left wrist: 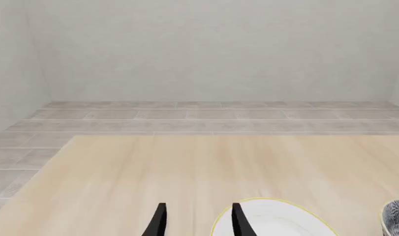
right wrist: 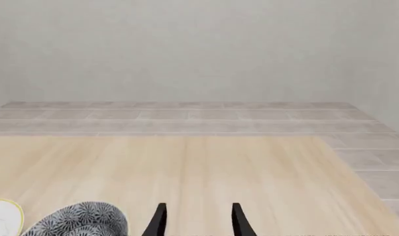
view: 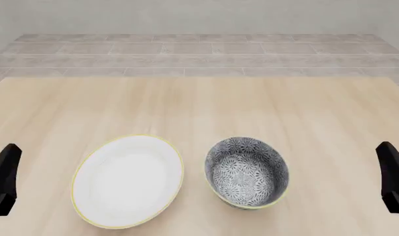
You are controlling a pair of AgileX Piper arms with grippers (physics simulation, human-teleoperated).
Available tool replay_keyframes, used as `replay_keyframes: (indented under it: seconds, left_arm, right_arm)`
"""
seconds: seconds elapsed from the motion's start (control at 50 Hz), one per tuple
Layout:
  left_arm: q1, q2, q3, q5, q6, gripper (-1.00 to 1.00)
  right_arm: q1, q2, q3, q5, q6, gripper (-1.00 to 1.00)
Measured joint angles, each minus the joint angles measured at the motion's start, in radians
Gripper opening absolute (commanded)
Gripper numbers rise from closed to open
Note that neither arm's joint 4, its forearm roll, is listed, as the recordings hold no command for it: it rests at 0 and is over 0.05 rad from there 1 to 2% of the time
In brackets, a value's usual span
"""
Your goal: Put the bowl on the plate.
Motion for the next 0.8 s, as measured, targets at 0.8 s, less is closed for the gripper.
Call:
replay_keyframes:
  seconds: [0.8]
  left_arm:
    - [0.0,0.0,0.0,0.0,0.0,1.0]
  right_arm:
    - [0.053,-0.031,-0.017,0.055,-0.003,1.0]
